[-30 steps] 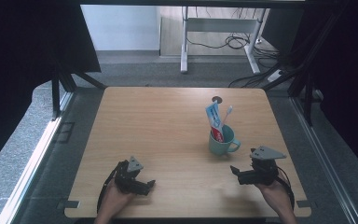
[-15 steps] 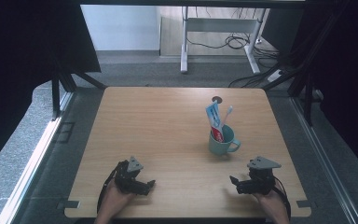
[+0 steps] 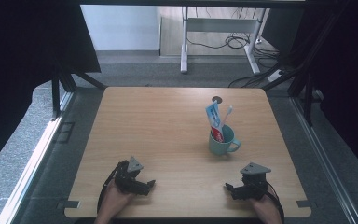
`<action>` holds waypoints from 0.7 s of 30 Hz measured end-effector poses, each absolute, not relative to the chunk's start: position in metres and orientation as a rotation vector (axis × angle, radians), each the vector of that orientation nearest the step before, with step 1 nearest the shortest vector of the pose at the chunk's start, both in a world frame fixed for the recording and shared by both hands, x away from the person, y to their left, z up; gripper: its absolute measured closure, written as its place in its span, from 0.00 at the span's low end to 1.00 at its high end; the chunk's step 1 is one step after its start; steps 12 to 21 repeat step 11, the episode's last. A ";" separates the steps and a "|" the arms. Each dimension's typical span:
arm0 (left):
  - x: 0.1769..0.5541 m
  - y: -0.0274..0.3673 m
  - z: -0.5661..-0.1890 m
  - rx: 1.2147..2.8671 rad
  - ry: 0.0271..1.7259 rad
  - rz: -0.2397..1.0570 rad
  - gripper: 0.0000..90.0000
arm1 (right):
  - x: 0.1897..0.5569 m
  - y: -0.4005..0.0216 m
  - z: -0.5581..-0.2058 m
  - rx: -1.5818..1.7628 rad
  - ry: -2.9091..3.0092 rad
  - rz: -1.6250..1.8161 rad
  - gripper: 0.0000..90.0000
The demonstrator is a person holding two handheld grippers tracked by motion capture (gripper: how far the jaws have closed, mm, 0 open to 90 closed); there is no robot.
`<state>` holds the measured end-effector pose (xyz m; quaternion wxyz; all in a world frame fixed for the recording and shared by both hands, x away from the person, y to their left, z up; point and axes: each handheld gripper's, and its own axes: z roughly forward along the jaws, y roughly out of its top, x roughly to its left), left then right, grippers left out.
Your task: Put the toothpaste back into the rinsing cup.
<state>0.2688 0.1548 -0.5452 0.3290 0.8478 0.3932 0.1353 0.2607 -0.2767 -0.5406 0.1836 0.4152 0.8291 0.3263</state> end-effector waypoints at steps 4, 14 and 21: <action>0.269 0.155 -0.545 2.220 1.028 0.357 0.00 | 0.262 -0.277 -0.543 1.195 2.337 0.954 0.00; 0.268 0.154 -0.545 2.217 1.033 0.361 0.00 | 0.262 -0.277 -0.543 1.198 2.334 0.954 0.00; 0.268 0.154 -0.545 2.217 1.033 0.361 0.00 | 0.262 -0.277 -0.543 1.198 2.334 0.954 0.00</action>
